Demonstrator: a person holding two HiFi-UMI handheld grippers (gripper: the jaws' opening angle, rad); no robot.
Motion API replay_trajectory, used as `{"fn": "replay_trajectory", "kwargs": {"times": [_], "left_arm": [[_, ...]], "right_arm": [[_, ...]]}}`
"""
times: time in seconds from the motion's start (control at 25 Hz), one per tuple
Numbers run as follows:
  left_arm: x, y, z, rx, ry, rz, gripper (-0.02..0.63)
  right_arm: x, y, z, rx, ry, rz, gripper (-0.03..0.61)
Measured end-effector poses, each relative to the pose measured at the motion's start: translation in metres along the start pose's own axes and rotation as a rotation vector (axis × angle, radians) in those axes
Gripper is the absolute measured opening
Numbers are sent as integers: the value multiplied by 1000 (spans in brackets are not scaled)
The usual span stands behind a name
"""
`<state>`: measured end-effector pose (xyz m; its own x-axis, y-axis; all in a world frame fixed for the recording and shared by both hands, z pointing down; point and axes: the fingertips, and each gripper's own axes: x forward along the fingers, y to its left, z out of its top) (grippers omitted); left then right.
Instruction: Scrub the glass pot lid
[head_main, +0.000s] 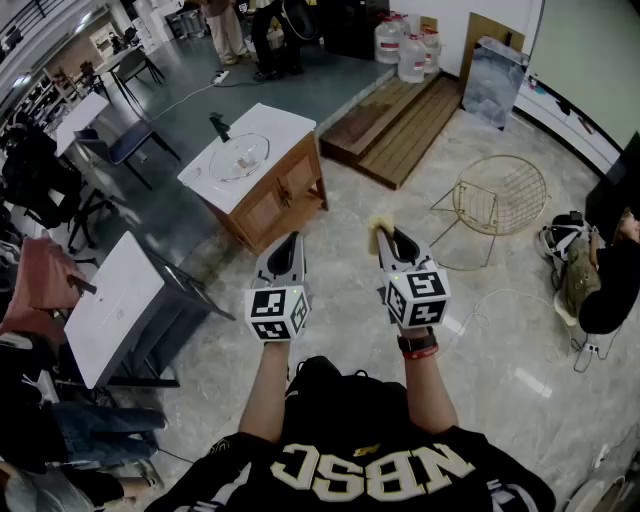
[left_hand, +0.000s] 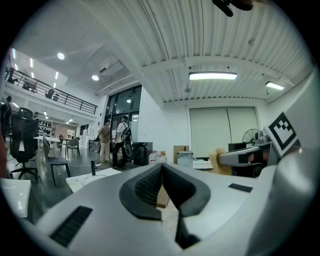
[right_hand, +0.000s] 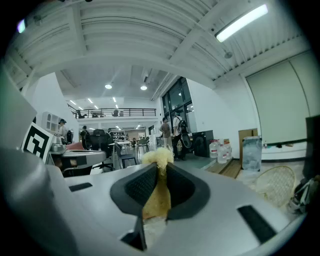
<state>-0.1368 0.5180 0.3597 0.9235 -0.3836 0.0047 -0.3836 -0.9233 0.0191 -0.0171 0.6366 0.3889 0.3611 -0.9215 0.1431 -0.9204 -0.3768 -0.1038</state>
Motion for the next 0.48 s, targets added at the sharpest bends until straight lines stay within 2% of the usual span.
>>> {"fn": "replay_trajectory", "kwargs": {"times": [0.2, 0.32, 0.48], "left_arm": [[10, 0, -7, -21, 47, 67, 15], [22, -7, -10, -43, 44, 47, 15], [48, -19, -14, -29, 41, 4, 14]], "right_arm": [[4, -5, -2, 15, -1, 33, 54], [10, -10, -6, 30, 0, 50, 55], [22, -26, -7, 42, -1, 53, 58]]}}
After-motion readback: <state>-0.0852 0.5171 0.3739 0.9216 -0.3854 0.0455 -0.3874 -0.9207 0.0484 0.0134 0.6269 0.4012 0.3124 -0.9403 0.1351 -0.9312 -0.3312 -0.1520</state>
